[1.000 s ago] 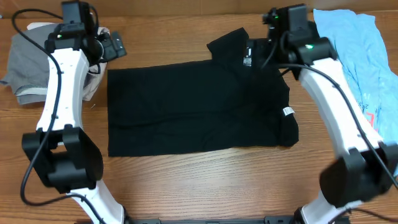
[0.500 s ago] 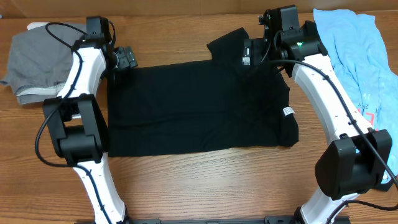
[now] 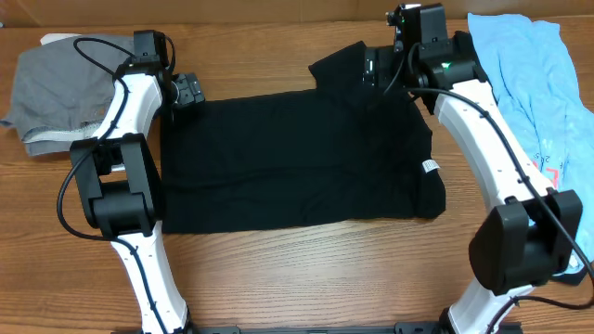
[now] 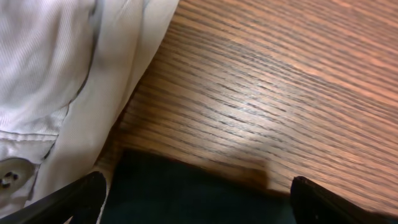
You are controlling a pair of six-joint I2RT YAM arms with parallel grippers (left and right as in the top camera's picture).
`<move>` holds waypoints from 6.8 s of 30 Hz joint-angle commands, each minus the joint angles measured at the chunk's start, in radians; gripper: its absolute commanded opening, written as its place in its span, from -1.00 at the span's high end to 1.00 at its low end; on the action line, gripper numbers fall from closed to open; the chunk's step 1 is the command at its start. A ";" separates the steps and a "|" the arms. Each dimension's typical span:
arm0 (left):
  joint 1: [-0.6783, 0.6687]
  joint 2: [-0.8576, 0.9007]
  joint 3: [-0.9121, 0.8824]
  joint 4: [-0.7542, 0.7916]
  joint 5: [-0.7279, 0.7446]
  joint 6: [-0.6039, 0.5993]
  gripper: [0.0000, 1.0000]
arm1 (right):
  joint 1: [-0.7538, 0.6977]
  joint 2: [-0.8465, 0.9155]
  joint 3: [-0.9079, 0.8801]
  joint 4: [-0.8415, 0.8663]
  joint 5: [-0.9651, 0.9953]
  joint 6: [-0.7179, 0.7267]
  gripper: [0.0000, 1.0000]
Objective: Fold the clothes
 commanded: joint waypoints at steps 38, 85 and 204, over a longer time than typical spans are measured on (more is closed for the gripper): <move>-0.059 0.003 0.132 -0.223 -0.061 -0.013 0.92 | -0.064 0.212 0.013 0.349 -0.015 -0.018 -0.77; -0.097 -0.033 0.234 -0.438 -0.076 0.005 0.92 | -0.146 0.325 0.135 -0.478 -0.105 0.228 -0.80; -0.052 -0.035 0.439 -0.911 -0.120 0.137 0.92 | -0.221 -0.049 0.088 -0.848 -0.105 0.294 0.92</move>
